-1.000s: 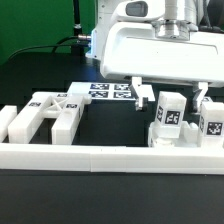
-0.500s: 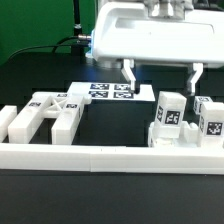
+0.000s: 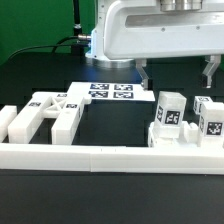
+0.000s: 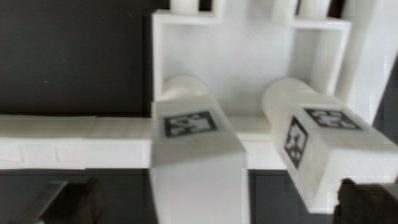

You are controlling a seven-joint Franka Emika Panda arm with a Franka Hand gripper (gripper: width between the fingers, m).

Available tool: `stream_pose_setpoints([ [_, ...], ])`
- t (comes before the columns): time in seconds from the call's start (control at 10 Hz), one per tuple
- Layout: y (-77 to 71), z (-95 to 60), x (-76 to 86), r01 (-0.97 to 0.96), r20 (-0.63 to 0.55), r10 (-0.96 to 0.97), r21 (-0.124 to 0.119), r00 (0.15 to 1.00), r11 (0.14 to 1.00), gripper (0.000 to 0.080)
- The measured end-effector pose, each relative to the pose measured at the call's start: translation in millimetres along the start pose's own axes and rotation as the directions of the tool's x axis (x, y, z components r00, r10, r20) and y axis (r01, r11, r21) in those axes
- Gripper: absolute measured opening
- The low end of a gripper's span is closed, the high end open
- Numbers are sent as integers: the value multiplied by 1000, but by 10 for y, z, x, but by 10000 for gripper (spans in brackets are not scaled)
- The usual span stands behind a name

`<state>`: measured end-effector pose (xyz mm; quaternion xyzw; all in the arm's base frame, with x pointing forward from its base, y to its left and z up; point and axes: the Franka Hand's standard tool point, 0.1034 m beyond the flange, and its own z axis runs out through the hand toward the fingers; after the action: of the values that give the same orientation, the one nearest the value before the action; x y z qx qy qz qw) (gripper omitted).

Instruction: Assemble chair

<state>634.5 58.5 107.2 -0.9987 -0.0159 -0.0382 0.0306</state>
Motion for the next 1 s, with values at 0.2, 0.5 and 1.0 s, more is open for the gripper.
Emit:
stream_pose_setpoints([
  [0.2,-20,112,-2,-5,79,5,4,997,1000,648],
  [0.5,126,211,-4,9,49,-8,-6,999,1000,648],
  [1.0,164,262,9,-96,8,96,-14,995,995,465],
])
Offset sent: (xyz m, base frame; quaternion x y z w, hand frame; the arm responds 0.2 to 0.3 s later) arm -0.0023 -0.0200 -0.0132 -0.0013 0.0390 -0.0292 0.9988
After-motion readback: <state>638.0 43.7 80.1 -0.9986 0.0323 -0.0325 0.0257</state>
